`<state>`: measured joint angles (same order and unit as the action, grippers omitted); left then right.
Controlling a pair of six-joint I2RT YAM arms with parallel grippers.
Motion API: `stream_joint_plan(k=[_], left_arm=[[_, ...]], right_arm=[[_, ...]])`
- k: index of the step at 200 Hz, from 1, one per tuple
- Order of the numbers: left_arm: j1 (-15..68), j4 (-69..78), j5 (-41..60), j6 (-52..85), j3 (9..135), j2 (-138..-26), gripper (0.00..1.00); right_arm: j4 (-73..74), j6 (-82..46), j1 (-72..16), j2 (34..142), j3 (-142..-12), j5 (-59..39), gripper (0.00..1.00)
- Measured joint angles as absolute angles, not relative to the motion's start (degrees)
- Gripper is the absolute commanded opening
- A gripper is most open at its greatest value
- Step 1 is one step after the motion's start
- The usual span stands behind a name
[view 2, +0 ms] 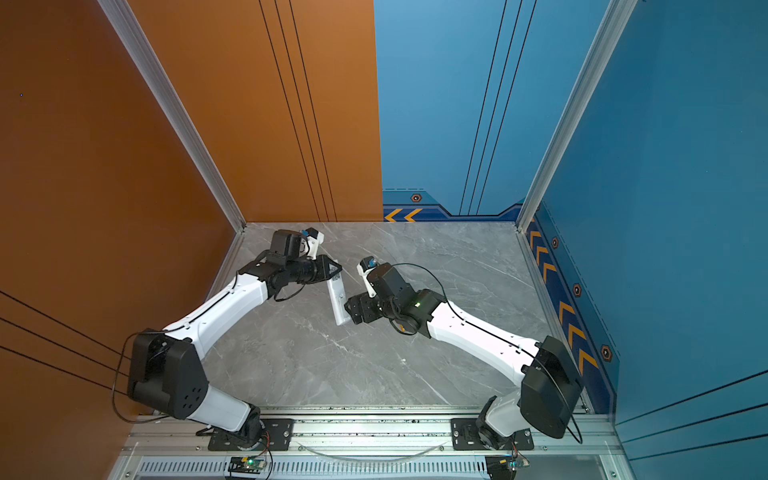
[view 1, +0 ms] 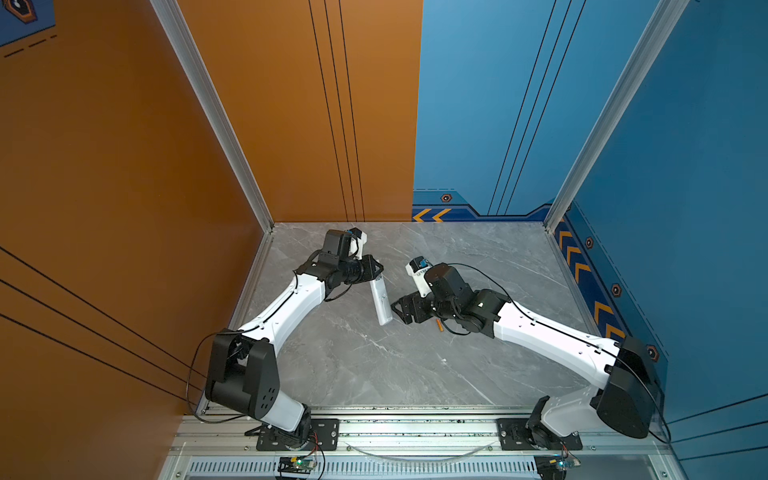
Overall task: Load the batteries into the remote control
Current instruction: 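Turn the remote upright with the left gripper while the right gripper approaches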
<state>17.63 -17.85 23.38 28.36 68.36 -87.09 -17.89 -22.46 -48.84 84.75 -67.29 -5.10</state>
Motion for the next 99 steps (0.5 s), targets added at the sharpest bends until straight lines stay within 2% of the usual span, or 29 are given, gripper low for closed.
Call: stream_joint_plan(k=[58, 99], left_arm=[[17.63, -18.68, 22.92, 28.36, 68.36, -87.09, 0.0], [17.63, -18.76, 22.92, 28.36, 68.38, -87.09, 0.0]], right_arm=[[-13.82, -22.98, -47.07, 89.86, -68.49, -11.97, 0.86], [-11.75, -23.46, -46.85, 92.66, -69.14, -15.53, 0.76]])
